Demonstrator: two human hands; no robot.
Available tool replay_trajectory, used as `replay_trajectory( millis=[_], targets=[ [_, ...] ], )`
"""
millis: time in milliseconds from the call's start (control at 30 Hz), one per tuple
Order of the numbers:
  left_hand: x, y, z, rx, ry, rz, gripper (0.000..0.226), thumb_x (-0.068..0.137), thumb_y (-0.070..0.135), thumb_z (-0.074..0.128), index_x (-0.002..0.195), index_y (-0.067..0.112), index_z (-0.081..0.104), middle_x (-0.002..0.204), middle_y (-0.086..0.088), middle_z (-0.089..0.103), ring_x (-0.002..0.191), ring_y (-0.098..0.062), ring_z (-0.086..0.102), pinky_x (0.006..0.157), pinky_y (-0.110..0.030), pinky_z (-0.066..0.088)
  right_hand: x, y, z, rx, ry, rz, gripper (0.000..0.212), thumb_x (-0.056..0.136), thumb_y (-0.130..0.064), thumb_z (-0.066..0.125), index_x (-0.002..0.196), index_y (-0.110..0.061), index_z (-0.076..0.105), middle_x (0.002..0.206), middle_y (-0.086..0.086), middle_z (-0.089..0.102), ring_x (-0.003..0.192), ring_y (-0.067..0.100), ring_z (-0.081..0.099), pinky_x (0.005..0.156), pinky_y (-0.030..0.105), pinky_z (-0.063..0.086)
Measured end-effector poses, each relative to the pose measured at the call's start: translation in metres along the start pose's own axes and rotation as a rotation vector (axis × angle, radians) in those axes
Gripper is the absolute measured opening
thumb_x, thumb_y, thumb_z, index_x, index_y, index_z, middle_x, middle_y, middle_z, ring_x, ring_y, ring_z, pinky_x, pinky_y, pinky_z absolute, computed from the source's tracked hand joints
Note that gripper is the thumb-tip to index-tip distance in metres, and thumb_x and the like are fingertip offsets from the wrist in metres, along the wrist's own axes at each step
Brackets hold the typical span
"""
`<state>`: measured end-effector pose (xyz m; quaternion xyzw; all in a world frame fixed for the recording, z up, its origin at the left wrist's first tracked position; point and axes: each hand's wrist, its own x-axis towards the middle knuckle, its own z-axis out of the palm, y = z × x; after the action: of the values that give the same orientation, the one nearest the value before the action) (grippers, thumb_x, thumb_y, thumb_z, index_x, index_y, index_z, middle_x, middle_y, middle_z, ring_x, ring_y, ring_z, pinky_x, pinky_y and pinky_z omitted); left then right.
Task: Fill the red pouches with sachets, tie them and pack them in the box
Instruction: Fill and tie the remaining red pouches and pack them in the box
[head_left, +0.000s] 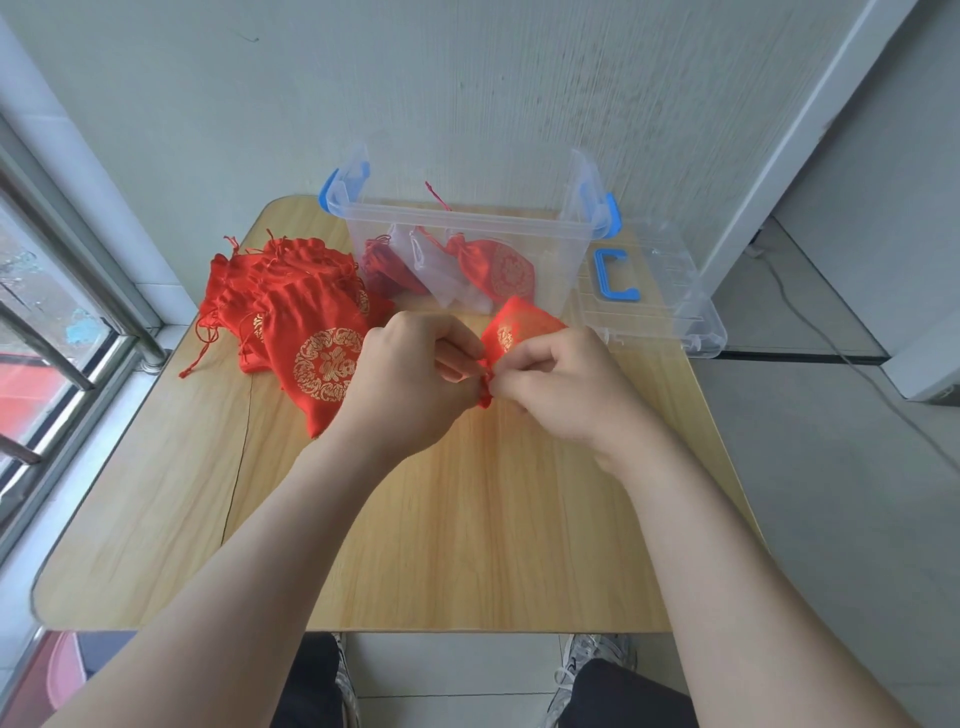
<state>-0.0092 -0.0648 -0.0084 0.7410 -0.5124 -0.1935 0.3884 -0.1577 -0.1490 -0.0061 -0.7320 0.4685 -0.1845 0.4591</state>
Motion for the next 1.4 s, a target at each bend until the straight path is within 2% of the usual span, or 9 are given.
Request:
replay_trajectory(
  millis=[133, 300, 467, 600, 800, 1033, 1200, 1300, 1400],
  targets=[
    [0.001, 0.000, -0.001, -0.037, -0.030, 0.005, 0.022, 0.075, 0.008, 0.085, 0.088, 0.022, 0.075, 0.079, 0.010, 0.079, 0.076, 0.000, 0.076, 0.082, -0.031, 0.063, -0.001, -0.001, -0.003, 0.260, -0.110, 0.156, 0.012, 0.083, -0.009, 0.075, 0.073, -0.013, 0.078, 0.066, 0.005, 0.063, 0.063, 0.017, 0.057, 0.068, 0.036, 0.046],
    [0.000, 0.003, 0.002, -0.073, 0.107, 0.070, 0.014, 0.081, 0.008, 0.085, 0.083, 0.020, 0.080, 0.075, 0.013, 0.078, 0.073, 0.005, 0.074, 0.080, -0.025, 0.062, 0.004, -0.004, -0.006, 0.623, -0.164, 0.284, 0.007, 0.089, -0.002, 0.072, 0.084, -0.007, 0.072, 0.068, 0.006, 0.060, 0.057, 0.015, 0.056, 0.058, 0.027, 0.045],
    [0.003, 0.000, 0.000, -0.119, 0.116, 0.102, 0.009, 0.084, 0.008, 0.085, 0.088, 0.016, 0.084, 0.080, 0.012, 0.080, 0.076, 0.004, 0.076, 0.082, -0.024, 0.063, 0.004, -0.006, -0.007, 0.758, -0.181, 0.323, 0.010, 0.093, 0.000, 0.069, 0.088, -0.007, 0.075, 0.069, 0.004, 0.063, 0.059, 0.012, 0.056, 0.059, 0.024, 0.046],
    [0.002, -0.001, -0.002, -0.085, 0.057, 0.160, 0.010, 0.085, 0.015, 0.087, 0.094, 0.018, 0.086, 0.086, 0.015, 0.080, 0.082, 0.007, 0.075, 0.085, -0.020, 0.062, 0.004, -0.005, -0.007, 0.747, -0.126, 0.328, 0.008, 0.092, 0.000, 0.071, 0.092, -0.006, 0.076, 0.071, 0.004, 0.065, 0.060, 0.012, 0.058, 0.060, 0.024, 0.047],
    [0.003, -0.003, -0.002, -0.020, 0.071, 0.157, 0.006, 0.088, 0.018, 0.085, 0.082, 0.020, 0.083, 0.075, 0.016, 0.078, 0.072, 0.008, 0.073, 0.077, -0.016, 0.059, 0.003, -0.005, -0.006, 0.646, -0.048, 0.268, 0.006, 0.089, 0.002, 0.075, 0.092, -0.003, 0.078, 0.071, 0.007, 0.068, 0.060, 0.014, 0.060, 0.060, 0.026, 0.049],
    [0.001, 0.008, -0.003, 0.026, -0.035, 0.010, 0.023, 0.091, 0.027, 0.059, 0.070, 0.019, 0.064, 0.072, 0.011, 0.069, 0.069, 0.006, 0.063, 0.063, -0.009, 0.043, 0.007, 0.000, -0.001, 0.467, -0.047, 0.202, 0.012, 0.084, -0.005, 0.081, 0.096, -0.006, 0.082, 0.081, 0.013, 0.076, 0.073, 0.020, 0.061, 0.074, 0.035, 0.049],
    [0.000, 0.010, -0.002, 0.073, -0.207, -0.099, 0.041, 0.103, 0.021, 0.042, 0.064, 0.009, 0.035, 0.061, 0.000, 0.040, 0.053, -0.009, 0.038, 0.050, -0.022, 0.034, 0.005, -0.001, 0.001, 0.371, -0.022, 0.167, 0.005, 0.087, -0.007, 0.082, 0.088, -0.012, 0.083, 0.076, 0.004, 0.078, 0.067, 0.013, 0.064, 0.072, 0.030, 0.052],
    [0.003, 0.002, -0.002, 0.168, -0.103, -0.022, 0.038, 0.099, 0.020, 0.046, 0.071, -0.005, 0.049, 0.065, -0.017, 0.053, 0.061, -0.024, 0.046, 0.056, -0.032, 0.040, 0.006, 0.000, 0.001, 0.354, 0.046, 0.179, 0.005, 0.085, -0.006, 0.082, 0.087, -0.011, 0.082, 0.071, 0.002, 0.075, 0.063, 0.012, 0.065, 0.067, 0.029, 0.051],
    [0.004, -0.002, -0.001, 0.150, -0.007, -0.025, 0.036, 0.098, 0.023, 0.049, 0.083, -0.005, 0.063, 0.075, -0.015, 0.070, 0.077, -0.031, 0.066, 0.074, -0.047, 0.053, 0.005, 0.000, 0.000, 0.351, 0.047, 0.185, 0.005, 0.085, -0.007, 0.082, 0.088, -0.010, 0.082, 0.071, 0.001, 0.076, 0.065, 0.013, 0.066, 0.066, 0.030, 0.052]
  ],
)
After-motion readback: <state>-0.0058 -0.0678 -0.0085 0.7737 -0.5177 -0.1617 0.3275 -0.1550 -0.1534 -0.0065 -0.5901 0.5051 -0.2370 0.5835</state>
